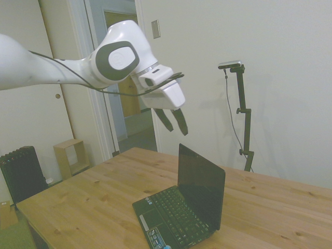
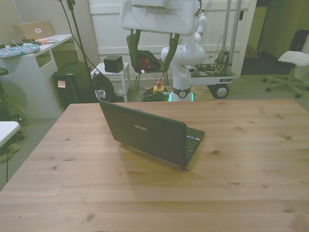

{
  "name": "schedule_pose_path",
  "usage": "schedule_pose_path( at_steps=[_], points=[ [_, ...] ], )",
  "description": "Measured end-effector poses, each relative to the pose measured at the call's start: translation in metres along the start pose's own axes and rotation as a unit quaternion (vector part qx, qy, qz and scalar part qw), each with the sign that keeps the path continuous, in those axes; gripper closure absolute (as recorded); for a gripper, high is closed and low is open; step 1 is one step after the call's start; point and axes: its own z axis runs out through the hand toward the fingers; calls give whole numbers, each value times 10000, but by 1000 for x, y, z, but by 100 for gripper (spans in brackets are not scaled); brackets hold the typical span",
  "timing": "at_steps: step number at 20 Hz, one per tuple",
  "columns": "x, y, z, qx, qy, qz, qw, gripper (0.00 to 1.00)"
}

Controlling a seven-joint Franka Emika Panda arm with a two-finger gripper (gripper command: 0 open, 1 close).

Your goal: Close the laptop

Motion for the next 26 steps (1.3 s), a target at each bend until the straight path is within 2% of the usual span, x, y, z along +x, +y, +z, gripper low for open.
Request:
schedule_pose_path(
  at_steps=[4, 8, 12, 16, 17, 20, 26],
  points=[
    [50, -4, 29, -38, -138, 412, 9990, 0],
    [81, -6, 71, -103, -358, 597, 9975, 0],
    [86, -20, 108, -149, -582, 624, 9962, 0],
    [70, -35, 143, -197, -892, 591, 9941, 0],
    [66, -37, 151, -215, -950, 582, 9935, 100],
    [60, -38, 167, -267, -1092, 602, 9918, 100],
    [58, -35, 173, -297, -1154, 591, 9911, 100]
  ],
)
